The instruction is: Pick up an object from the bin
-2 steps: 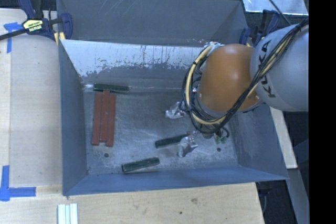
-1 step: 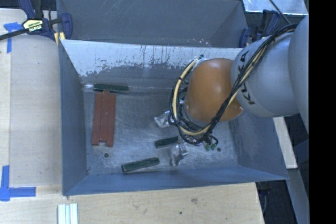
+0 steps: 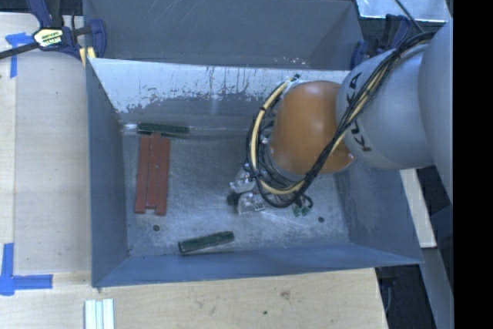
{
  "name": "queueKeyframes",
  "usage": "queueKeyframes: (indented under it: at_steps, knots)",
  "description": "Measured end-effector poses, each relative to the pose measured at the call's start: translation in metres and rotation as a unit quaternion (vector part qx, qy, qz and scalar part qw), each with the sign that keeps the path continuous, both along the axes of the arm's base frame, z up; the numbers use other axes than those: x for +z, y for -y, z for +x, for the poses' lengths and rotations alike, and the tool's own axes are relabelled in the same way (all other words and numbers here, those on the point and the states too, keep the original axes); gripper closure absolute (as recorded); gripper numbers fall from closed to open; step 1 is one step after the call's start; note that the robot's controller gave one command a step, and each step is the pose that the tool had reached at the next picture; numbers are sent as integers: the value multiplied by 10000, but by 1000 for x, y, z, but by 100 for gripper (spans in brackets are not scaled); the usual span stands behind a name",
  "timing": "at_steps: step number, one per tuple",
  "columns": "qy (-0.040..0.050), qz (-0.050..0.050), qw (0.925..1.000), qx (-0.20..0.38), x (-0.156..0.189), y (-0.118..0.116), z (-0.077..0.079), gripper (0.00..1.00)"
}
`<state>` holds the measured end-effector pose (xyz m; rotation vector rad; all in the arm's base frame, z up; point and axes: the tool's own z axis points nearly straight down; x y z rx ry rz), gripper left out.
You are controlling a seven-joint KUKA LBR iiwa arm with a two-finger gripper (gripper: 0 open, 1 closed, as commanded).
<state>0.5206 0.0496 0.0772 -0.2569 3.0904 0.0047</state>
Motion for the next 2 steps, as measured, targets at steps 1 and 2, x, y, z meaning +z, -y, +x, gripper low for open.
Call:
queueKeyframes:
  at_steps: [1, 2]
  knots:
    - [-10, 2, 10000, -62, 0, 0, -1, 100]
    - [-83, -9, 9999, -81, 5, 0, -3, 100]
